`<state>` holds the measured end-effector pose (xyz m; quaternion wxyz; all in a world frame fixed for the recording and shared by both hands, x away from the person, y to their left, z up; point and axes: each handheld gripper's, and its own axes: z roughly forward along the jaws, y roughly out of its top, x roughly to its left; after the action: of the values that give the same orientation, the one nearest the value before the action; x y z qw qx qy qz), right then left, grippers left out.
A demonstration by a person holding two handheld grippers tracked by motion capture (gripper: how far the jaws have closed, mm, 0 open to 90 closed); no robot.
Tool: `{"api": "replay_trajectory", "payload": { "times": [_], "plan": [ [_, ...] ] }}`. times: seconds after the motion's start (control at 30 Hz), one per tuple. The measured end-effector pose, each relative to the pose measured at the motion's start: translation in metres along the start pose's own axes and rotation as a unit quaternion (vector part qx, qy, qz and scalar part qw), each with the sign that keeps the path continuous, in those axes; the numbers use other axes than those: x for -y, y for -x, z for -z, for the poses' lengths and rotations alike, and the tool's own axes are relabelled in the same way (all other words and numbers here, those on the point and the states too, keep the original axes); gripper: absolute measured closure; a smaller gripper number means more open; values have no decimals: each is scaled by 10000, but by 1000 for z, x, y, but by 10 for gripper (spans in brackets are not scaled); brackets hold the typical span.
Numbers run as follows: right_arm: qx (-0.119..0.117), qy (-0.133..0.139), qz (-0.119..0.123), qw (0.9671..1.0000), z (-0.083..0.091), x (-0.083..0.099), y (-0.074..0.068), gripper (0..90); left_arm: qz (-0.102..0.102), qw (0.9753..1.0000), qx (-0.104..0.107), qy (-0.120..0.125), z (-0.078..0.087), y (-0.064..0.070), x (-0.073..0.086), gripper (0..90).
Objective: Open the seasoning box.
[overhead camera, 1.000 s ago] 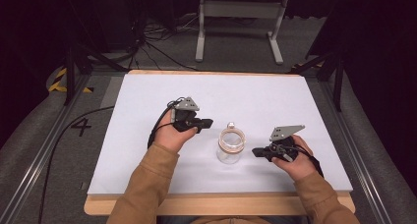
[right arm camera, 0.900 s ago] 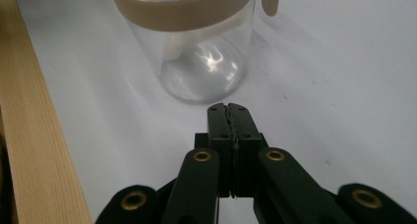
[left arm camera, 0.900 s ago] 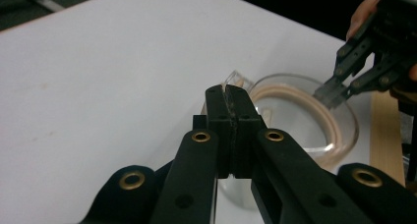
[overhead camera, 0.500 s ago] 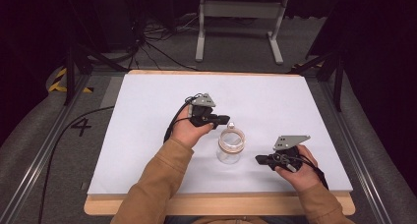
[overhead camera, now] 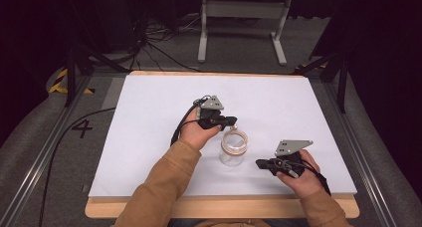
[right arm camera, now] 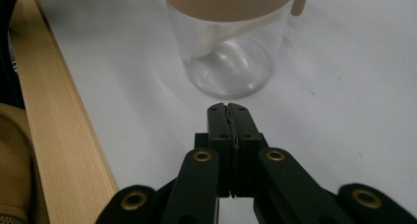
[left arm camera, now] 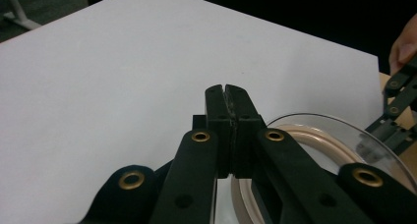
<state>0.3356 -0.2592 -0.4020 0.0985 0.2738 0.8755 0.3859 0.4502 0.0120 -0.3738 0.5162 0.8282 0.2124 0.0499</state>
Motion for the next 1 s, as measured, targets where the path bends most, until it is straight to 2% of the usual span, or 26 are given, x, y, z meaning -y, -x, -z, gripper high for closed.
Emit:
{"api": "replay_trajectory", "payload": {
  "times": [0.2, 0.47, 0.5, 0.57, 0.7, 1.0],
  "plan": [
    [-31, 26, 23, 10000, -1, -2, -2, 900, 16, 10000, 21, -43, 0, -3, 0, 895],
    [-105, 227, 21, 9997, -2, -8, -7, 900, 33, 10000, 64, -19, 0, -3, 1, 896],
    [-109, 240, 25, 9996, -3, -8, -8, 900, 17, 9999, 116, -27, 0, -3, 1, 896],
    [-137, 244, 49, 9996, -6, -10, -10, 900, -47, 9999, 77, -55, 1, -2, 0, 895],
    [-169, 250, 47, 9995, -7, -12, -11, 900, -50, 10000, 72, -20, 1, -2, 1, 897],
    [-177, 517, 21, 9985, -4, -23, -13, 900, 23, 10000, 46, -20, -1, -2, 2, 898]
  ]
}}
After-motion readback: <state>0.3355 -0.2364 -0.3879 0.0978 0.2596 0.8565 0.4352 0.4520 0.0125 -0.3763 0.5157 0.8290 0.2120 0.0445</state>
